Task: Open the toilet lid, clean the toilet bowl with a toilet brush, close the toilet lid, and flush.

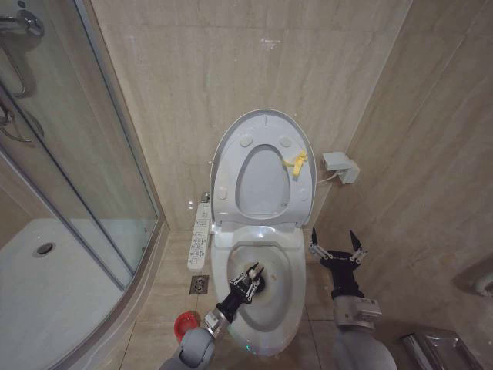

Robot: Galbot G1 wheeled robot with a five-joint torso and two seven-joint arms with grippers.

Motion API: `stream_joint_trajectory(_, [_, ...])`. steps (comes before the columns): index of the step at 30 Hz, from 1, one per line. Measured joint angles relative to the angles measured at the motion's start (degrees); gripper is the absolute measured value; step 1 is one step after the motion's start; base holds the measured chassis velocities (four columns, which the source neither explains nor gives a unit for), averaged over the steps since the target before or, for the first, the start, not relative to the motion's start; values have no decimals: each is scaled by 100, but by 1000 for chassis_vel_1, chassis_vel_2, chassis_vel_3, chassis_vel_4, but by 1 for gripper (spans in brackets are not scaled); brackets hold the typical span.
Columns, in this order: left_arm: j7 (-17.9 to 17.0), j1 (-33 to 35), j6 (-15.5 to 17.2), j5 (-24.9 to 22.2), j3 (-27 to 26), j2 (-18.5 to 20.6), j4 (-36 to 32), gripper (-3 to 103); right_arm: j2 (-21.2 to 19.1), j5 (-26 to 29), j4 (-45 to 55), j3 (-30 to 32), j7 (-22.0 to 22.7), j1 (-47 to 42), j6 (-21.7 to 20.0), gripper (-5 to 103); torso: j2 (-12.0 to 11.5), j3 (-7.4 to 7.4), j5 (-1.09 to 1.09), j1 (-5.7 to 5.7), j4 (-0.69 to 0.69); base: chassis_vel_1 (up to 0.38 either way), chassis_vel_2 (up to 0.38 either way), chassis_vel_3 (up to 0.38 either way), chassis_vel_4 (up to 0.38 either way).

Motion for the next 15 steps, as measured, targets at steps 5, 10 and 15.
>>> stream_joint_trajectory(5, [19,-399,16,14,63,-149,-2,20,0,0,0,0,0,0,0,100,0,0,0,0,-2,0,0,0,0])
stream_joint_trajectory(10, [86,-782,81,33,282,-348,77,20,0,0,0,0,0,0,0,100,0,0,2,1,-2,0,0,0,0])
stream_joint_trajectory(15, [95,-941,92,16,466,-490,268,20,0,0,0,0,0,0,0,100,0,0,2,1,-2,0,0,0,0])
